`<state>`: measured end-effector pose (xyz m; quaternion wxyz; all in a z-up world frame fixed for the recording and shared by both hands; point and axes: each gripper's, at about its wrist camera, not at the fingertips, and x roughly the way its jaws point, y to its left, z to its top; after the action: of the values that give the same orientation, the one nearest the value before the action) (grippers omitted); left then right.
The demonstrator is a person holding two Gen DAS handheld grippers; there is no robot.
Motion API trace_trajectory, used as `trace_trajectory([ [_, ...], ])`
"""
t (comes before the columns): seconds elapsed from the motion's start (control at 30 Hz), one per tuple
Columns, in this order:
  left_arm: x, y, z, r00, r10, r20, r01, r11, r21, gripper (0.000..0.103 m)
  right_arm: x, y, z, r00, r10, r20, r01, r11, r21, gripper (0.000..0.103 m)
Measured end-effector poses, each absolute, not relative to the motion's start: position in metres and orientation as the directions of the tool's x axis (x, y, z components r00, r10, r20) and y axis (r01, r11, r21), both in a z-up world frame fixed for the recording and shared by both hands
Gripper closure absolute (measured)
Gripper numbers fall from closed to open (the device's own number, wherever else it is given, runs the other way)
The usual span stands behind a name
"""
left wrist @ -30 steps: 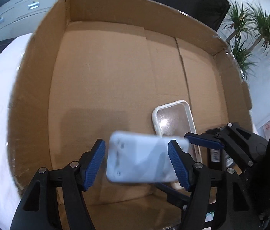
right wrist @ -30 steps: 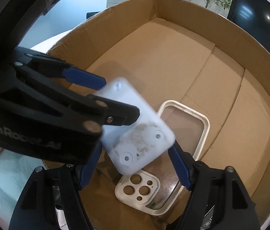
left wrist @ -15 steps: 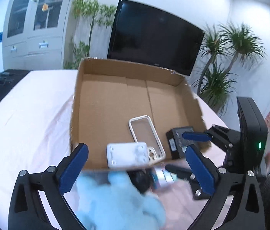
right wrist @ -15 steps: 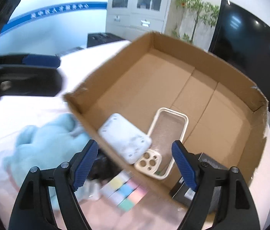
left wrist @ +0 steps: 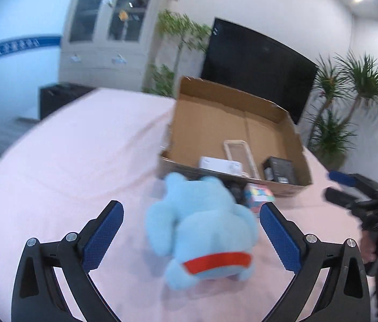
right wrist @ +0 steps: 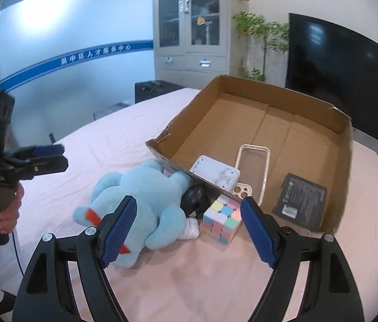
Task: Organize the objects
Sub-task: 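Move the left tool back toward the plush toy and cube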
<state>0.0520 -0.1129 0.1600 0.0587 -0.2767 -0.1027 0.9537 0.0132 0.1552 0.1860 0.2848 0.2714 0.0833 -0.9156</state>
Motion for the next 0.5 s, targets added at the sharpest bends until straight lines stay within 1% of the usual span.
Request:
trace_trajectory([
  [0.03,0.061,-0.115,0.158,-0.847,0.159,-0.508,-0.056,-0.976,-0.212,0.001,0.018,0.158,0.187,-0.700,-0.478,-0.531,0.561,-0.828,0.006,0.015],
  [0.07,0.067,-0.117,0.155,-0.848,0.162,-0.505,-0.060,-0.975,-0.212,0.001,0.023,0.160,0.188,-0.704,-0.484,-0.520,0.560,-0.828,0.013,0.002],
  [0.13,0.077,-0.124,0.144,-0.835,0.186,-0.519,-0.054,-0.964,-0.259,0.001,0.028,0.161,0.185,-0.703,-0.493,-0.513,0.557,-0.830,0.034,0.001],
  [0.2,0.083,-0.130,0.126,-0.791,0.275,-0.546,-0.074,-0.930,-0.360,0.001,0.031,0.159,0.175,-0.703,-0.478,-0.527,0.538,-0.842,0.046,0.001],
  [0.27,0.092,-0.138,0.112,-0.772,0.354,-0.528,-0.075,-0.876,-0.477,0.001,0.038,0.155,0.165,-0.728,-0.438,-0.528,0.507,-0.862,0.015,0.001],
  [0.33,0.102,-0.144,0.099,-0.773,0.371,-0.515,-0.028,-0.831,-0.556,0.001,0.044,0.151,0.156,-0.745,-0.396,-0.536,0.477,-0.879,-0.014,0.001],
  [0.4,0.100,-0.144,0.091,-0.764,0.362,-0.534,-0.010,-0.834,-0.551,0.001,0.051,0.147,0.146,-0.728,-0.401,-0.555,0.487,-0.873,-0.009,0.001],
  [0.43,0.096,-0.145,0.086,-0.754,0.338,-0.564,0.010,-0.852,-0.524,0.001,0.054,0.144,0.140,-0.716,-0.420,-0.557,0.504,-0.864,0.002,0.001],
  [0.5,0.092,-0.153,0.083,-0.766,0.293,-0.572,0.053,-0.858,-0.511,0.001,0.057,0.138,0.131,-0.696,-0.434,-0.572,0.529,-0.848,0.000,0.001],
])
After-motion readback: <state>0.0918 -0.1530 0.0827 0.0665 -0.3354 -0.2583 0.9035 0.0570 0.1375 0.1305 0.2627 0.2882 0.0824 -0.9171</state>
